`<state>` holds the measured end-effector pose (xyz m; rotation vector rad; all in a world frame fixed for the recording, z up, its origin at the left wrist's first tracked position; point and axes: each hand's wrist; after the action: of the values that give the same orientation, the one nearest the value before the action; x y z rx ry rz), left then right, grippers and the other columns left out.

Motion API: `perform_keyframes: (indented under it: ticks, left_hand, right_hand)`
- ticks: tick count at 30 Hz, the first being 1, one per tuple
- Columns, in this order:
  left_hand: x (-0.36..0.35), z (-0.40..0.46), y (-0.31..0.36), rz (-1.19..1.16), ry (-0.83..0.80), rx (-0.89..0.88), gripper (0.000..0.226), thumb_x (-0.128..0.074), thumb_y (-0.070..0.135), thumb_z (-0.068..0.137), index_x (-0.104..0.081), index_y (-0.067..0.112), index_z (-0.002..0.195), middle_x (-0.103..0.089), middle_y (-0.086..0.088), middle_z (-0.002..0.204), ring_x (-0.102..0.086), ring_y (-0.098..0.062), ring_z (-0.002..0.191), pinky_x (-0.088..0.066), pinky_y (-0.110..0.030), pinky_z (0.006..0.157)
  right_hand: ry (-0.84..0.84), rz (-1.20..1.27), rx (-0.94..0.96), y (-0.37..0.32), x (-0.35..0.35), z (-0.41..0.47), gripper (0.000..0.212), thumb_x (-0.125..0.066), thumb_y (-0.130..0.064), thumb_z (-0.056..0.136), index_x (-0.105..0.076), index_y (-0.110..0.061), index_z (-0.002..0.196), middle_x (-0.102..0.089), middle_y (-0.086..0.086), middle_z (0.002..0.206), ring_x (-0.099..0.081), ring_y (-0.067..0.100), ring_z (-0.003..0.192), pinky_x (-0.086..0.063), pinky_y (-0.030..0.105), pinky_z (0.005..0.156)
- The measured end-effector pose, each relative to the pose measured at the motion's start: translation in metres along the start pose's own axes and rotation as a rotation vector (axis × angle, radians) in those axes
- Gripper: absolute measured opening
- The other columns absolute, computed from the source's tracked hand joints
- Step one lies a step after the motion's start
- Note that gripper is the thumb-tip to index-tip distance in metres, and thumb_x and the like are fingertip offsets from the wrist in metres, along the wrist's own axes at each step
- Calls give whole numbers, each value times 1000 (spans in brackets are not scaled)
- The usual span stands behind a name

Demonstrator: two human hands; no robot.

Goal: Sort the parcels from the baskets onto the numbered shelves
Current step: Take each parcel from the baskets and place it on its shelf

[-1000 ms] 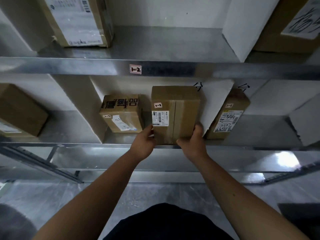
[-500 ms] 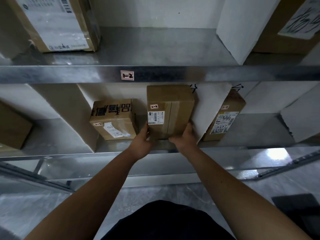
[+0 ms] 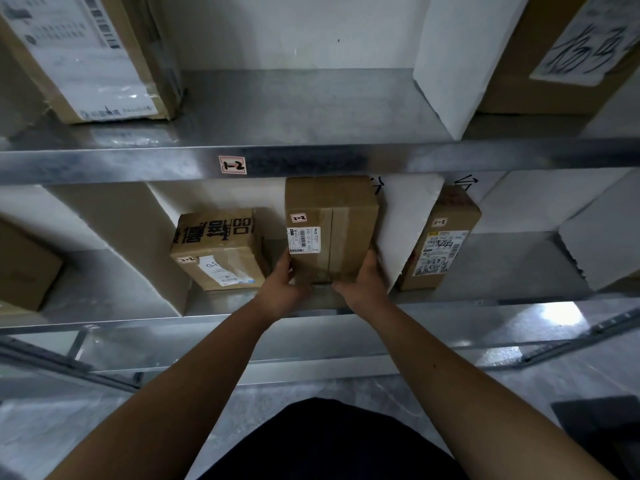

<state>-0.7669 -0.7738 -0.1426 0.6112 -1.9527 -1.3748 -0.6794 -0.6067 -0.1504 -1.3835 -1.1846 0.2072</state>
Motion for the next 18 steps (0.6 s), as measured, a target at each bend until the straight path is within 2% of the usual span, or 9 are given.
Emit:
perform_keyframes:
  ticks: [2, 4, 6, 8, 10, 13, 17, 18]
  left_hand:
    - [-2, -1, 2, -9, 29, 5, 86, -72, 9, 96, -23, 38, 162, -40, 5, 161, -40, -22, 147, -44, -46, 116]
    - [-5, -6, 3, 20, 51, -28, 87, -73, 11, 96, -22, 36, 162, -40, 9, 156, -39, -13, 140, -42, -38, 114]
    - [-7, -13, 3, 71, 96, -54, 88, -75, 15, 95, -22, 36, 162, -41, 13, 150, -39, -10, 133, -41, -37, 114]
    - [-7, -19, 1, 155, 141, -38, 88, -75, 15, 94, -24, 39, 162, -47, 10, 148, -46, -16, 134, -45, -41, 111]
    - [-7, -27, 0, 287, 166, -20, 87, -72, 13, 93, -26, 39, 162, -53, 3, 147, -53, -25, 133, -47, -36, 102]
    - [-7, -43, -3, 494, 153, -32, 71, -69, 20, 95, -38, 31, 158, -58, -6, 147, -57, -29, 129, -47, -34, 98]
    - [0, -57, -10, 729, 100, -38, 67, -69, 34, 94, -44, 31, 156, -55, -3, 149, -55, -26, 132, -49, -37, 105]
    - [1, -59, -11, 790, 81, -59, 69, -70, 38, 93, -44, 32, 156, -55, -2, 149, -55, -26, 132, -50, -39, 106]
  right_hand:
    - [-12, 26, -7, -2, 2, -2, 123, -88, -25, 76, -3, -27, 165, -37, 4, 161, -40, 30, 146, -39, 48, 120]
    - [-7, 54, -9, -2, 2, -7, 122, -88, -24, 76, -5, -27, 166, -38, 4, 160, -41, 29, 145, -40, 47, 120]
    - [24, 69, -14, 0, 1, -13, 121, -88, -26, 75, -9, -26, 166, -39, 4, 160, -41, 28, 144, -41, 46, 119]
    - [33, 58, -30, 3, 0, -21, 116, -84, -25, 76, -11, -22, 166, -37, 5, 162, -40, 30, 147, -41, 47, 119]
    - [-24, 3, -43, 4, 0, -32, 108, -79, -23, 83, -11, -18, 167, -33, 5, 164, -38, 31, 149, -41, 48, 119]
    - [-74, -72, 21, 1, 0, -50, 95, -74, -25, 84, -22, -24, 164, -41, 3, 160, -44, 29, 144, -45, 47, 116]
    - [-105, -256, 111, -1, 6, -71, 69, -69, -21, 95, -37, -21, 156, -45, 7, 150, -49, 28, 135, -40, 29, 106]
    - [-94, -295, 129, 0, 7, -76, 66, -69, -19, 97, -39, -19, 155, -47, 9, 148, -50, 29, 132, -40, 29, 103]
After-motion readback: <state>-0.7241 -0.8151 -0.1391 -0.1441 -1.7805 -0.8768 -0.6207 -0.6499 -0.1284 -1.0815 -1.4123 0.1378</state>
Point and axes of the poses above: each hand's wrist, its own z-axis towards the middle knuckle, its own x-axis out of the back of the hand, y = z × x
